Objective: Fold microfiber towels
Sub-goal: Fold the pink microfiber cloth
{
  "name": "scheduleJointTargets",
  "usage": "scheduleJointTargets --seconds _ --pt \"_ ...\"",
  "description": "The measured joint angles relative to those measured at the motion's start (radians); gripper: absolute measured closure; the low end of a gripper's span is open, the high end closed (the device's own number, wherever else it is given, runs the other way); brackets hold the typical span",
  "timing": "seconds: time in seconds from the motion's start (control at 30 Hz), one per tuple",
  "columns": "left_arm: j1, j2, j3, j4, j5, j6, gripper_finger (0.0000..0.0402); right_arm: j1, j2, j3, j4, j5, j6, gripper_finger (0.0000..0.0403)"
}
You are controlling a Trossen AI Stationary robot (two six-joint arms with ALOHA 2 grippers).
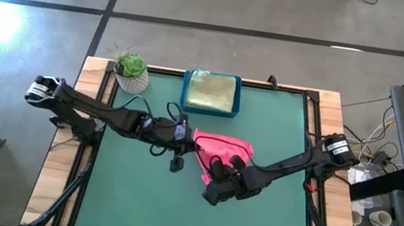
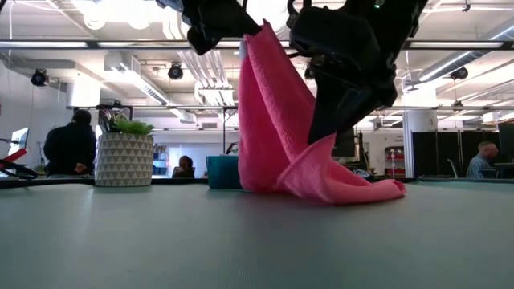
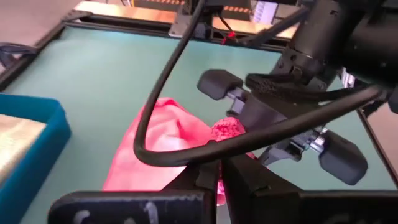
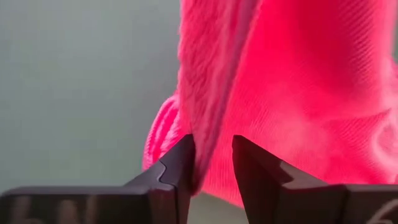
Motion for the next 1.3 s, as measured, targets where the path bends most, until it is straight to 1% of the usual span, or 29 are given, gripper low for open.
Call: scheduleJointTargets --seconds 0.33,0.53,0.67,0.9,1.1,1.3 --pt "0.001 -0.048 0.000 -0.002 -0.083 0.001 0.0401 0.006 -0.041 0.000 -0.080 -0.051 -0.002 0.0321" --pt "0.008 -0.076 0.000 -0.002 -0.108 0.001 0.0401 0.014 -0.069 0.000 -0.112 -0.063 -0.007 0.0317" --pt "0.011 -0.089 0.000 -0.003 -0.149 0.001 0.0401 0.013 -0.087 0.000 -0.115 -0.074 -0.018 0.0320" --pt "0.018 -0.104 0.000 -0.001 -0.182 0.009 0.0401 0.014 -0.103 0.000 -0.114 -0.080 -0.026 0.0335" --pt "0.020 -0.116 0.000 -0.002 -0.212 0.010 0.0401 0.014 -0.103 0.000 -0.110 -0.119 -0.017 0.0348" --pt "0.020 -0.123 0.000 -0.001 -0.223 0.031 0.0401 0.013 -0.105 0.000 -0.110 -0.140 -0.018 0.0378"
